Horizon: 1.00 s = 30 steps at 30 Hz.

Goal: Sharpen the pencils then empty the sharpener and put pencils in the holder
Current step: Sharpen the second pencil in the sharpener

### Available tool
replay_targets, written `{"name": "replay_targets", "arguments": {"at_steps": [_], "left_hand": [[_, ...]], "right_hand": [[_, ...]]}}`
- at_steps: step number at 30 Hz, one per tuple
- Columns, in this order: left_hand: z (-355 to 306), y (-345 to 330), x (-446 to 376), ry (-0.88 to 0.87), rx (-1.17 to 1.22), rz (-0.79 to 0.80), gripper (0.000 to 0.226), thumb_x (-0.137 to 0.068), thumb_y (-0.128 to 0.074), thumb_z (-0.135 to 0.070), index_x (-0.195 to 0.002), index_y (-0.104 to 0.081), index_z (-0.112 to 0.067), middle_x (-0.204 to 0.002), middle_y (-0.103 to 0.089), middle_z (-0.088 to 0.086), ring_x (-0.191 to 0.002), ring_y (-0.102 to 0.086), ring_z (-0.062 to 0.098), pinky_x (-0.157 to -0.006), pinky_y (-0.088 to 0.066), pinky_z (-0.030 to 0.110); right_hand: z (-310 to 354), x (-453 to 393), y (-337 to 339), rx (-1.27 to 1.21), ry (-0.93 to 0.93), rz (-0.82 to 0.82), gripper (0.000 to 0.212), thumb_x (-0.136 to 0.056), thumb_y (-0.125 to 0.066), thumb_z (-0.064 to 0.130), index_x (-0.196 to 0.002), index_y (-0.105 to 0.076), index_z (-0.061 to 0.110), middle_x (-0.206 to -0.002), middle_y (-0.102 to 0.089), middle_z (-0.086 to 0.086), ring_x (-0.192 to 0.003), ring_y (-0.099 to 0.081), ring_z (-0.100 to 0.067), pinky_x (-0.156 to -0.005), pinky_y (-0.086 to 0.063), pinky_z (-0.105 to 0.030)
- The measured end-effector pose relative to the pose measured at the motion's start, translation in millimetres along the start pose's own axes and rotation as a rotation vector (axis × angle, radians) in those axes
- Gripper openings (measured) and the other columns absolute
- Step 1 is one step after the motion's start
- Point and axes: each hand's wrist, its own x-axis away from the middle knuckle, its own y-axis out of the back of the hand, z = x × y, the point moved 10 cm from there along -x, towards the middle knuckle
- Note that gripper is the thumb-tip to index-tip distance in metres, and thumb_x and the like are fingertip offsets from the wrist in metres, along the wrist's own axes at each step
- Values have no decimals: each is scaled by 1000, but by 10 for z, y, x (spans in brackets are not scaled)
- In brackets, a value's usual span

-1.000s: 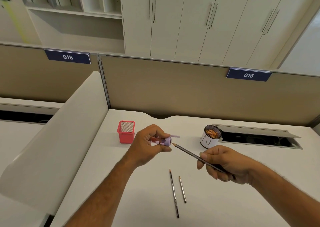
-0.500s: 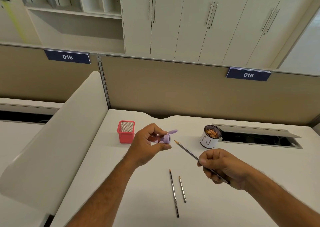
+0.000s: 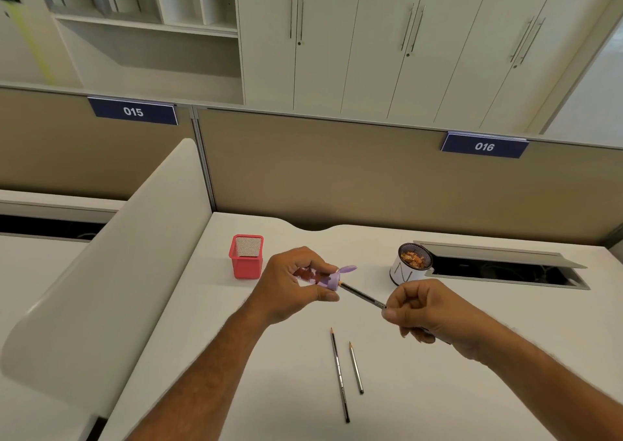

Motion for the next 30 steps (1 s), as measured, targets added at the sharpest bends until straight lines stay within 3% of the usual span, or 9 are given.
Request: {"name": "replay_targets", "arguments": {"at_steps": [4,7,11,15,20,23,26,28,30], "left_hand": [[26,-29,-10,38,-24,39,30,-65,-88,-17,-91,-75,-22,-87,-72,-7,-81,-68,12,-71,-59,25],[121,-63,-9,131,-10,93,26,-67,-87,-18,-88,-73,-20,-86,-72,-6,-78,-67,10,-70,-58,27],[213,-109,8,201,32,163,20,-72,-84,-18,-88,-72,-15,-88,-72,2,-80,-65,16,-73,-57,32],[268,-138,33,249,58,214,15,-78,-79,-19,-89,-72,-11,-90,-71,11,-78,-62,17,-71,-55,31],[214,-109,5,216,85,196,16,-77,-79,-10,-90,-71,-7,-88,-71,7,-77,-63,13,-69,-55,23],[147,-64,-16,162,60,154,20,-73,-81,-5,-89,-70,-9,-83,-69,-3,-75,-63,7,-66,-53,17],[84,3,-40,78,40,97,21,-70,-83,-4,-88,-71,-9,-81,-66,-3,-77,-65,9,-67,-53,19],[67,15,-46,38,32,89,21,-70,-83,-5,-88,-72,-10,-82,-66,-3,-79,-66,14,-69,-55,23],[80,6,-41,51,14,103,22,-71,-83,-7,-89,-71,-11,-81,-66,-6,-78,-65,11,-69,-54,21]], "right_hand": [[145,24,127,291,112,-195,23,-67,-89,19,-78,-69,19,-64,-67,4,-48,-52,-8,-46,-41,-19],[422,178,154,707,432,-459,25,-67,-87,16,-71,-65,28,-65,-65,13,-52,-56,-6,-48,-42,-15],[579,530,-164,1096,1031,-609,8,-77,-80,18,-81,-75,14,-70,-67,2,-55,-59,-18,-45,-47,-30],[531,590,-266,1253,1187,-655,13,-83,-77,18,-87,-75,6,-70,-67,-5,-52,-55,-24,-43,-45,-34],[532,487,-273,1181,1082,-585,15,-88,-68,23,-86,-73,8,-66,-65,-2,-50,-57,-22,-40,-46,-34],[558,324,-136,956,828,-483,22,-90,-60,33,-80,-71,17,-58,-63,5,-47,-55,-14,-41,-46,-31],[463,92,-9,561,473,-313,17,-88,-69,22,-73,-73,15,-54,-65,2,-43,-49,-8,-44,-38,-18],[334,-7,-11,282,247,-158,17,-89,-69,16,-74,-75,10,-55,-67,-4,-40,-42,-7,-44,-34,-19],[312,-15,-36,205,168,-84,16,-88,-69,15,-75,-75,10,-58,-69,-8,-40,-41,-12,-42,-34,-20]]}}
